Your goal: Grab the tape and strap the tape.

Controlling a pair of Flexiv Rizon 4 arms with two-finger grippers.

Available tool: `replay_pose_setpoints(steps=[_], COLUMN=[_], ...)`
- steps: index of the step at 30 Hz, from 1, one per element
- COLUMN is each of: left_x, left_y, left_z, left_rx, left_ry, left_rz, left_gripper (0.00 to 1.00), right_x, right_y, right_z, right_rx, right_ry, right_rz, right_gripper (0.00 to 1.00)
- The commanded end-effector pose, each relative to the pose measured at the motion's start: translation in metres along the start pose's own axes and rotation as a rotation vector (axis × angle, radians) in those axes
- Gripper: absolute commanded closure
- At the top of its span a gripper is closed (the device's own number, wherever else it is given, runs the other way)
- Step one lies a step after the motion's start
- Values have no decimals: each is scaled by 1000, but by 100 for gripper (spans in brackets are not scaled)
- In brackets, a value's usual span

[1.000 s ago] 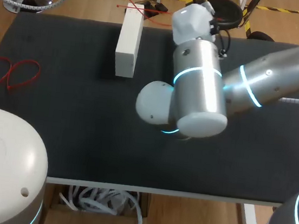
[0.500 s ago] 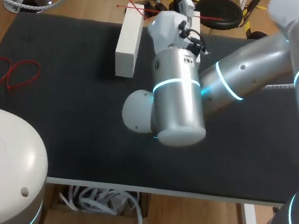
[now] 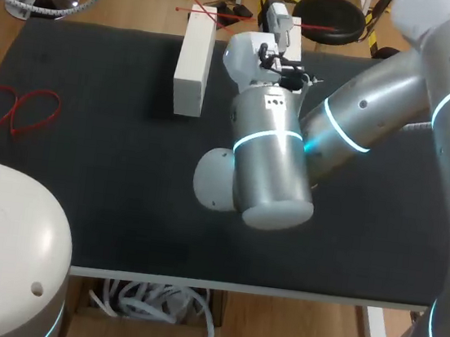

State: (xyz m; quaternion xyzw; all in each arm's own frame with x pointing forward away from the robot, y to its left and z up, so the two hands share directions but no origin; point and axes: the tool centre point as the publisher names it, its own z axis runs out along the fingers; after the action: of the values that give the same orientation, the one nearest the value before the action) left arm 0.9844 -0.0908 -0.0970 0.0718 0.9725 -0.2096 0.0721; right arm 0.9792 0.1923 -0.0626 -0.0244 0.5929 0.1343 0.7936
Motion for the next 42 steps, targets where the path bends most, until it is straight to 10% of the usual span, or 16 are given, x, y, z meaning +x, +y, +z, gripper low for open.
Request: replay_pose_setpoints(steps=[1,42], left_x=[-1,-1], left_y=[-1,-1], left_z=[-1,-1], left_rx=[-4,-4], left_ry=[3,3], left_rz=[-1,-1], left_gripper=[100,100], right_x=[-4,-1], right_y=[8,29], right_z=[1,6], right_rx=[11,11], right_ry=[15,-30], right_rz=[-34,-325], right_gripper=[100,100])
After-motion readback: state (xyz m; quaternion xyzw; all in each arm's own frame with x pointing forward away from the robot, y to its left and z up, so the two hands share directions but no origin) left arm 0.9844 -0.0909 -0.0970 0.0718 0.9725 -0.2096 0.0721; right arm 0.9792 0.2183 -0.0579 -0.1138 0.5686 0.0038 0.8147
